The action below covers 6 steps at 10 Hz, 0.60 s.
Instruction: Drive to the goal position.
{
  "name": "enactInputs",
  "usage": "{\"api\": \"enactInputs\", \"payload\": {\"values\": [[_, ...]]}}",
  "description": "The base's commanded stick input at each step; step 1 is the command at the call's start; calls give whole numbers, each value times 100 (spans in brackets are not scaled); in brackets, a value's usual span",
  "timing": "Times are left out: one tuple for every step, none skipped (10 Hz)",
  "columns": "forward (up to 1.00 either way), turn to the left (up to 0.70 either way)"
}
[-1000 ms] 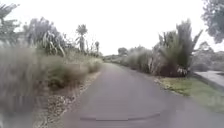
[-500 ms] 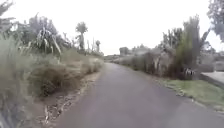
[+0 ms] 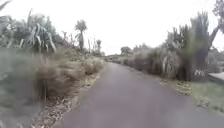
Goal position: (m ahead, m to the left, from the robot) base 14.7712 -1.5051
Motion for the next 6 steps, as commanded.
{"api": "enactInputs", "payload": {"values": [[100,0],[100,0],[100,0],[100,0],[100,0],[100,-40]]}}
